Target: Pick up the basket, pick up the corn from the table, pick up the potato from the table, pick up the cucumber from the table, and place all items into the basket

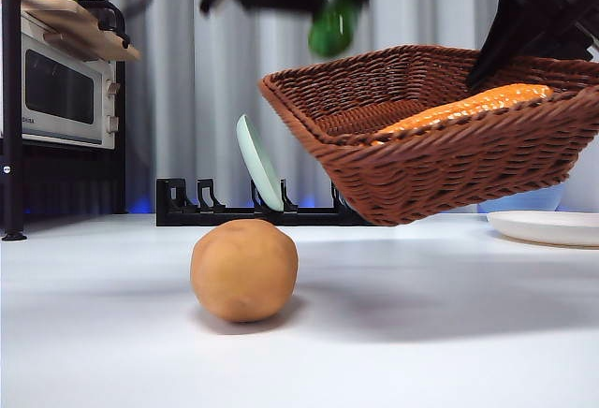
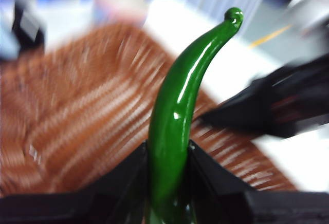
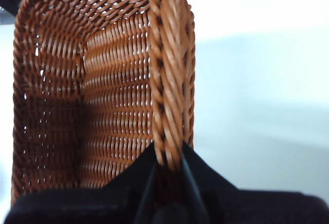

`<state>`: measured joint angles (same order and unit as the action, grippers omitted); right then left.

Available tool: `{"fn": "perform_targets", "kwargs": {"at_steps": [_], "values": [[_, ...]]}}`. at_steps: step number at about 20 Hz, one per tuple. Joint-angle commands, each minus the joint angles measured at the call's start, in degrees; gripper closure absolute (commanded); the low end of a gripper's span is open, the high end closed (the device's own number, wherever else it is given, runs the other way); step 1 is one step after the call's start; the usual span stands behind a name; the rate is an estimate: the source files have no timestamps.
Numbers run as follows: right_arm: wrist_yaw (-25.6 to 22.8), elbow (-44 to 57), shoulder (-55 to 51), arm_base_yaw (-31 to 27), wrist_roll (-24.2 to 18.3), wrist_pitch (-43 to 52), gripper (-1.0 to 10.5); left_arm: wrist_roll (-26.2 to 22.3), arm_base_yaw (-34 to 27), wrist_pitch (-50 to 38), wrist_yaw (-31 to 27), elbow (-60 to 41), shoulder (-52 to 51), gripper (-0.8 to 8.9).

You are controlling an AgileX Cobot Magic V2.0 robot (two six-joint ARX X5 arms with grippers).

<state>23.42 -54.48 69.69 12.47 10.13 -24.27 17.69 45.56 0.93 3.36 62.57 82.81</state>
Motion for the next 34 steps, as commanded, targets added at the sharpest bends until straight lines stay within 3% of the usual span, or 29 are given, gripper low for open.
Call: {"fn": "perform_targets", "kwargs": {"at_steps": [1, 2, 4, 5, 10, 13, 18, 22, 25, 29, 34], "values": [[0.5, -0.2, 0.0, 0.4, 1.0, 0.4, 9.6, 0.1, 0.3, 0.9, -0.1, -0.6, 2.4, 7.92], [0.5, -0.2, 0.0, 0.4, 1.0, 0.2, 9.6, 0.1, 0.3, 1.6, 0.1, -0.6, 2.9, 6.85], [0.5, -0.2, 0.0, 0.4, 1.0, 0.2, 9.6, 0.1, 0.6, 2.7, -0.2, -0.6, 3.2, 3.27], [0.5, -0.2, 0.0, 0.4, 1.0, 0.2, 9.6, 0.2, 0.7, 2.8, -0.2, -0.6, 3.1, 2.39], [0.5, -0.2, 0.0, 0.4, 2.3, 0.2, 9.6, 0.3, 0.7, 3.0, 0.4, -0.3, 1.0, 2.44], [0.2, -0.2, 0.0, 0.3, 2.3, 0.3, 9.6, 0.0, 1.1, 8.7, 1.5, 2.2, -6.4, 2.48], [0.2, -0.2, 0.0, -0.9, 2.6, 2.9, 9.6, -1.2, 2.1, 29.7, 1.2, 7.5, -19.7, 2.48], [0.2, -0.2, 0.0, -3.6, 4.2, 6.5, 9.6, -0.2, 2.1, 47.9, 1.0, 7.5, -22.7, 2.49], [0.3, -0.2, 0.0, -6.4, 5.9, 9.6, 9.6, 2.3, 3.2, 56.3, -6.2, 6.8, -19.0, 2.47], [0.5, -0.2, 0.0, -10.0, 7.0, 10.1, 9.6, 4.7, 5.8, 50.3, -7.8, 3.5, -11.3, 2.47], [0.7, -0.2, 0.0, -12.7, 7.0, 10.0, 9.6, 4.7, 4.7, 40.8, -7.6, 3.0, 3.3, 2.47]]}}
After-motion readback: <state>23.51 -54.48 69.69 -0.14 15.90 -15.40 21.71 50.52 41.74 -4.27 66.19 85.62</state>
